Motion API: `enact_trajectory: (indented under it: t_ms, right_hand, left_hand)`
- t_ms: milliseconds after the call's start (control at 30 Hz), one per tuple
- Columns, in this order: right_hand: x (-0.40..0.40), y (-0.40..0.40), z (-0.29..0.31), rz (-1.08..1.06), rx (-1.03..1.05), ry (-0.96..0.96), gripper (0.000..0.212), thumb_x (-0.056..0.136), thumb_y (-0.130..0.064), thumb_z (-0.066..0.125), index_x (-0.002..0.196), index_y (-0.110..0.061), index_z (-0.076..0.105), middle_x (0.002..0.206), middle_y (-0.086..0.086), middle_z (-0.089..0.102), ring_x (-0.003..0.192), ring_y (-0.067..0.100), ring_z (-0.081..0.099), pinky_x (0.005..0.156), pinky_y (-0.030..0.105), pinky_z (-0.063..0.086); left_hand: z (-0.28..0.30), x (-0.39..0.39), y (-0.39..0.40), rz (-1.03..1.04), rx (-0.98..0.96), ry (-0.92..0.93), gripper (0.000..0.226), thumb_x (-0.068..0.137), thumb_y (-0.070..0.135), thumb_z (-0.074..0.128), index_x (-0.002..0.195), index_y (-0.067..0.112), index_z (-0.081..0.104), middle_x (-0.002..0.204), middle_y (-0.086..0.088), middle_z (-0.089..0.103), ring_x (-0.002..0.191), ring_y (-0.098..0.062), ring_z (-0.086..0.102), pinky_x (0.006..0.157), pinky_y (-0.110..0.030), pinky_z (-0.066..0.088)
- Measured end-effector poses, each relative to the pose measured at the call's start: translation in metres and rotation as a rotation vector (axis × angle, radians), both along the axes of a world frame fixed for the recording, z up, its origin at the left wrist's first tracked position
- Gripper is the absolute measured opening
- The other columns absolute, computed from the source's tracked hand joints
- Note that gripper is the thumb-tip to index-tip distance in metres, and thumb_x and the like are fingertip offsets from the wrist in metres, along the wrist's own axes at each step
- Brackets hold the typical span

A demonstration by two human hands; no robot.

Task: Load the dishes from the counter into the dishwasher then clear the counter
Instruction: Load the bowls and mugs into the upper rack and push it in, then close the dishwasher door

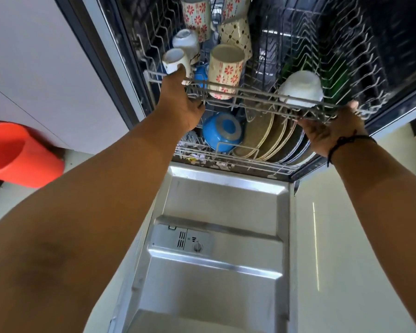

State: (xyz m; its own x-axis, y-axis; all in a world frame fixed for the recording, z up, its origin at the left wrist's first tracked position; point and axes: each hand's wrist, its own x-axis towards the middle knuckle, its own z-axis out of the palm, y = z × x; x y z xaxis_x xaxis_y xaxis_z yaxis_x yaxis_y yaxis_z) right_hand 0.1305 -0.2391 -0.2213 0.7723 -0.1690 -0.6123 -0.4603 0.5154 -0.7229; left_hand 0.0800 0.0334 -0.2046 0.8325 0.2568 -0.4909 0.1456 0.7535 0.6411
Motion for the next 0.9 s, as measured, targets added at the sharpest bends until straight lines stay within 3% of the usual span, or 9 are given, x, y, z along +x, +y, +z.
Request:
enact_trajectory:
  t_ms: [100,200,267,367,533,600,667,733,900]
  right_hand:
    - [-0.020,-0.013,-0.006,0.101,-0.097,0.103,0.078,0.090,-0.067,0.036,0.147,-0.014,0.028,0.135,0.015,0.052,0.105,0.034,0.063,0.059,0.039,0.060]
    - [-0.072,-0.028,-0.023,0.111,-0.081,0.204,0.082,0.088,-0.073,0.028,0.146,-0.016,0.029,0.131,0.015,0.054,0.091,0.033,0.063,0.059,0.036,0.059]
    - [-0.127,-0.041,-0.044,0.096,-0.054,0.264,0.077,0.090,-0.071,0.026,0.140,-0.014,0.035,0.120,0.014,0.060,0.090,0.032,0.064,0.061,0.037,0.059]
    - [-0.226,-0.061,-0.093,0.070,-0.046,0.429,0.077,0.091,-0.068,0.028,0.142,-0.011,0.035,0.112,0.013,0.060,0.088,0.032,0.062,0.057,0.036,0.058]
    - [-0.406,-0.085,-0.189,0.142,-0.146,0.850,0.078,0.091,-0.066,0.031,0.141,-0.007,0.040,0.140,0.017,0.048,0.089,0.034,0.057,0.069,0.040,0.047]
    - [-0.466,-0.090,-0.218,0.193,-0.183,0.983,0.078,0.090,-0.067,0.033,0.141,-0.008,0.040,0.142,0.017,0.046,0.103,0.037,0.055,0.082,0.044,0.047]
    - [-0.504,-0.092,-0.239,0.195,-0.200,1.019,0.077,0.091,-0.065,0.036,0.142,-0.008,0.039,0.144,0.018,0.043,0.117,0.040,0.051,0.095,0.048,0.043]
    - [-0.529,-0.094,-0.262,0.161,-0.182,1.053,0.079,0.091,-0.065,0.036,0.145,-0.007,0.034,0.147,0.018,0.039,0.125,0.042,0.047,0.097,0.049,0.042]
    - [-0.555,-0.094,-0.321,-0.190,0.028,1.025,0.097,0.082,-0.080,0.029,0.153,-0.015,0.016,0.156,0.014,0.023,0.137,0.040,0.033,0.110,0.052,0.031]
  left_hand:
    - [-0.007,-0.027,0.004,-0.050,0.095,0.045,0.025,0.097,0.040,0.048,0.102,0.017,0.055,0.103,-0.004,0.058,0.101,-0.023,0.056,0.106,-0.042,0.035]
    - [-0.037,-0.074,0.018,-0.159,0.167,0.099,0.052,0.092,0.052,0.051,0.132,0.019,0.047,0.140,-0.004,0.049,0.125,-0.028,0.049,0.093,-0.038,0.044]
    - [-0.074,-0.122,0.022,-0.197,0.162,0.212,0.065,0.089,0.056,0.053,0.142,0.021,0.039,0.142,-0.007,0.045,0.126,-0.031,0.047,0.084,-0.036,0.047]
    - [-0.136,-0.222,0.021,-0.179,0.082,0.531,0.054,0.090,0.055,0.051,0.124,0.013,0.050,0.118,-0.011,0.053,0.104,-0.028,0.055,0.075,-0.036,0.048]
    - [-0.236,-0.394,0.004,-0.021,-0.045,0.965,0.045,0.095,0.047,0.048,0.120,0.009,0.048,0.094,-0.014,0.054,0.077,-0.027,0.053,0.067,-0.035,0.046]
    - [-0.264,-0.448,-0.014,0.075,-0.080,1.082,0.045,0.097,0.046,0.045,0.123,0.010,0.048,0.094,-0.013,0.054,0.081,-0.025,0.054,0.073,-0.033,0.048]
    - [-0.285,-0.483,-0.028,0.170,-0.155,1.149,0.055,0.097,0.048,0.044,0.135,0.009,0.042,0.123,-0.015,0.053,0.109,-0.029,0.054,0.089,-0.037,0.046]
    - [-0.302,-0.513,-0.041,0.206,-0.240,1.168,0.064,0.097,0.053,0.039,0.145,0.013,0.031,0.147,-0.015,0.037,0.130,-0.033,0.042,0.099,-0.043,0.040]
    - [-0.350,-0.543,-0.060,0.335,-0.300,1.096,0.074,0.095,0.062,0.019,0.152,0.016,0.014,0.159,-0.011,0.015,0.145,-0.031,0.018,0.115,-0.050,0.020]
